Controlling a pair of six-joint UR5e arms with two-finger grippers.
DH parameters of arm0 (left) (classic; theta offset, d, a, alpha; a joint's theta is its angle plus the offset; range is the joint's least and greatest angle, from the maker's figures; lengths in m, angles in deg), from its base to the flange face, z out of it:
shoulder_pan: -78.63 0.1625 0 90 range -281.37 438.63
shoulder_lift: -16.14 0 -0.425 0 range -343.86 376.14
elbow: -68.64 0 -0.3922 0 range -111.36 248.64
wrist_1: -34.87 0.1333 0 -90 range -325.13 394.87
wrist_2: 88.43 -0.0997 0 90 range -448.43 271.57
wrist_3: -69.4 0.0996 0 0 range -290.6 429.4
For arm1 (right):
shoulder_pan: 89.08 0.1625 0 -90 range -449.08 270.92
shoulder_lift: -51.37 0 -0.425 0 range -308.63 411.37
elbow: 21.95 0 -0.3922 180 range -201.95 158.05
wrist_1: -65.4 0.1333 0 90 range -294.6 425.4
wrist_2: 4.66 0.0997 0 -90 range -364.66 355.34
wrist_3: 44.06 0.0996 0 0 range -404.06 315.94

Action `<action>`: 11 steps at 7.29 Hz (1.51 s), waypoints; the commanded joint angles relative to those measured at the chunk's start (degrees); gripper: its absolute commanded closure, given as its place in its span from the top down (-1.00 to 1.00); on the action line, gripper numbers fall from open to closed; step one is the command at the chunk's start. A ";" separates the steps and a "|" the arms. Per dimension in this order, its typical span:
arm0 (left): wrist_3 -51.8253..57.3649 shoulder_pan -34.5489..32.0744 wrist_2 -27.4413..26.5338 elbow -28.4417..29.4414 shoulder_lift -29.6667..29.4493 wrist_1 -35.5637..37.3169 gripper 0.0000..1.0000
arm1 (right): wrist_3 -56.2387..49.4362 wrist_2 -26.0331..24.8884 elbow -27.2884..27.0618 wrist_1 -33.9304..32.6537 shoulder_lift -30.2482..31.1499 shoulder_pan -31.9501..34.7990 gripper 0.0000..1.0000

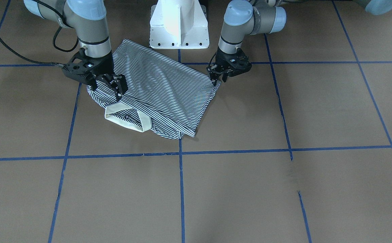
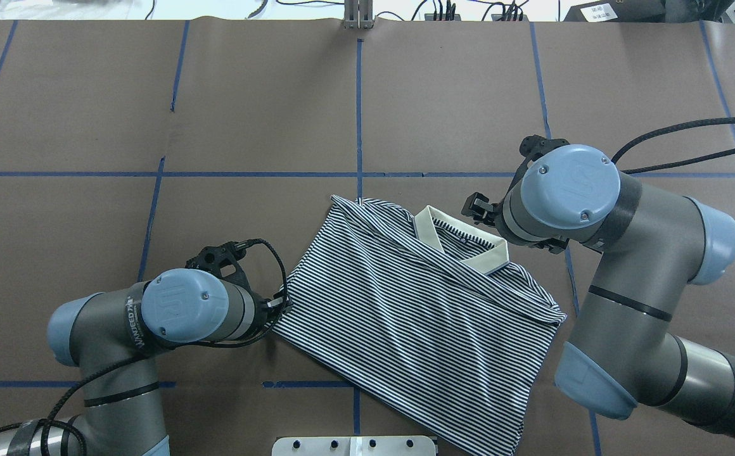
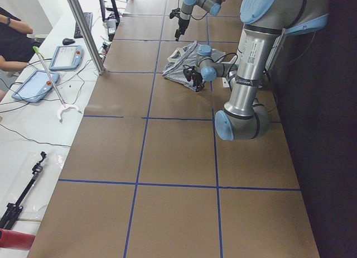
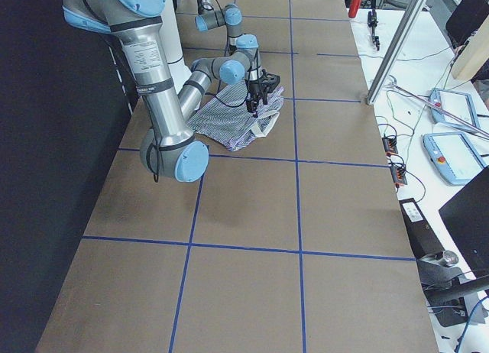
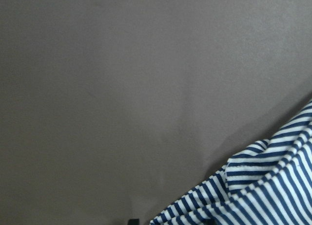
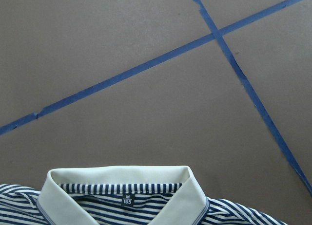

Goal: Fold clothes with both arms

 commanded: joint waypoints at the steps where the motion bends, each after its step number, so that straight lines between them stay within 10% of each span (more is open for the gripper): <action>1: 0.03 -0.08 -0.15 0.47 -0.08 0.00 0.02 | -0.02 0.05 0.09 0.00 0.07 0.14 1.00; 4: -0.06 -0.17 -0.33 0.39 -0.17 0.09 -1.00 | -0.11 0.05 0.09 0.00 0.42 0.23 1.00; 7: 2.47 -2.61 -0.59 -7.74 -0.52 13.65 -1.00 | 0.06 0.04 0.26 0.09 0.07 0.14 1.00; 11: 16.10 -10.61 -4.46 -3.68 -1.40 12.76 -1.00 | -0.02 -0.04 0.00 0.87 -0.02 0.32 1.00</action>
